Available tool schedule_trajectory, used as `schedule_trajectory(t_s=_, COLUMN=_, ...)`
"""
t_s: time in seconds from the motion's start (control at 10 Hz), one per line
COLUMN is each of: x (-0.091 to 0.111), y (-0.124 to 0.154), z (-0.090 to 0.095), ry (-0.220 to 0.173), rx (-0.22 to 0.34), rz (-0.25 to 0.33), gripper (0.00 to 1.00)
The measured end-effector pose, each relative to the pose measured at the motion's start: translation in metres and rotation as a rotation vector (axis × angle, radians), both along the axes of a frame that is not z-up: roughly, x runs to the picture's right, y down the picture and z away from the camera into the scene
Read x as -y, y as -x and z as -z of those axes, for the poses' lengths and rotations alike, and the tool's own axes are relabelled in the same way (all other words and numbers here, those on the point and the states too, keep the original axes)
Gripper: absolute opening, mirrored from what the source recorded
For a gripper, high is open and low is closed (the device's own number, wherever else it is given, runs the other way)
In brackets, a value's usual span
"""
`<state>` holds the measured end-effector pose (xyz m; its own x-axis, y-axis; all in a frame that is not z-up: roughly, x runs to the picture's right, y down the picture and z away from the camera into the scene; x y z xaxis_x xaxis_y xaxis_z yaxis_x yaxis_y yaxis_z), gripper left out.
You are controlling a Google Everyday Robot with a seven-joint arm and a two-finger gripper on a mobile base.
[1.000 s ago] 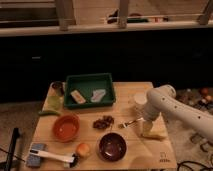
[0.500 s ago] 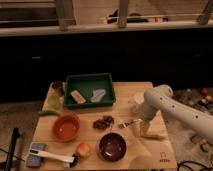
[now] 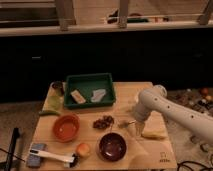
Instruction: Place fork in red bowl
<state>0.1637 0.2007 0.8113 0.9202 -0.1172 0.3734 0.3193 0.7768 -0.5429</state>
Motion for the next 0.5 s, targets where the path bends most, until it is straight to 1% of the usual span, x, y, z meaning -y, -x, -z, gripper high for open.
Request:
schedule_trajectory(t_s=0.2, x=-0.004, y=0.001, z=-0.008, ry=-0.003, rx=0.028, rz=0.000, gripper=0.80)
schedule_trajectory(t_s=0.5, x=-0.006, y=0.007, z=-0.024, ry=0.002, rx=0.037, rz=0.007, gripper=0.80)
